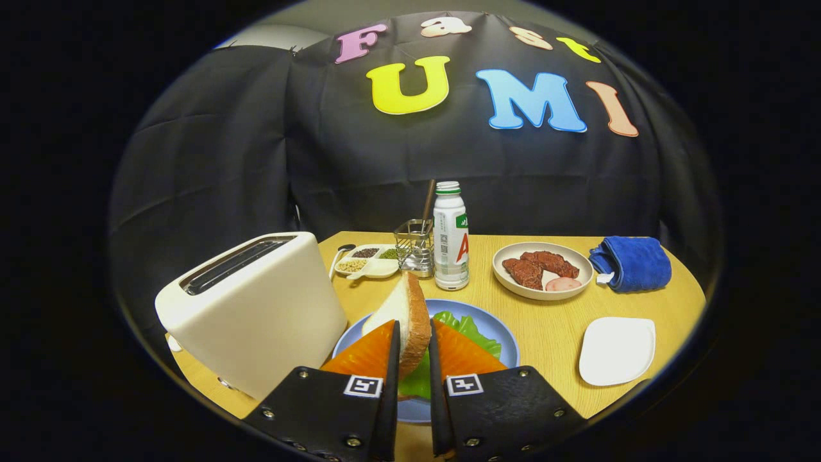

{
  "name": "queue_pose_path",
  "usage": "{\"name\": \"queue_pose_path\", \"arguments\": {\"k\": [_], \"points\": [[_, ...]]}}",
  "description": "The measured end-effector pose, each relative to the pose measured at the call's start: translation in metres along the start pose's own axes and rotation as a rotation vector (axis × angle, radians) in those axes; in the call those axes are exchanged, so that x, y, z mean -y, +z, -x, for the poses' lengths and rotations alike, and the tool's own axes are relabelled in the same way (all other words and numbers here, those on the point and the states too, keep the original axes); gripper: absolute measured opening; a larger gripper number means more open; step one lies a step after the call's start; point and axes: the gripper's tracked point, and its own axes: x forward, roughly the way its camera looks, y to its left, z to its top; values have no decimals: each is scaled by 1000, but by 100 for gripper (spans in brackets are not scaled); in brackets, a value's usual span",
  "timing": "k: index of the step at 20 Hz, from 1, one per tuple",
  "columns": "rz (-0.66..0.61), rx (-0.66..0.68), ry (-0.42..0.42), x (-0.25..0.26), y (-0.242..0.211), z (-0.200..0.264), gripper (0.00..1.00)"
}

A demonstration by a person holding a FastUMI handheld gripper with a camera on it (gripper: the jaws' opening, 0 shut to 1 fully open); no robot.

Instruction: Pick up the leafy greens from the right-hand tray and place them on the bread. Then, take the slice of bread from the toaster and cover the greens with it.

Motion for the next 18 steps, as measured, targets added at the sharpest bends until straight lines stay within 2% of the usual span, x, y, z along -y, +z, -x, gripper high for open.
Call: {"name": "queue_pose_path", "arguments": {"k": [5,11,12,13,14,18], "points": [[25,4,0,10,1,-3,23],[50,-11,-4,18,-4,-7,29],[60,-14,-17,21,-5,-5,29],[82,-14,-42,29,-5,-5,37],[99,-15,-53,33,-5,-6,39],[98,2,-67,43,-3,-4,38]]}}
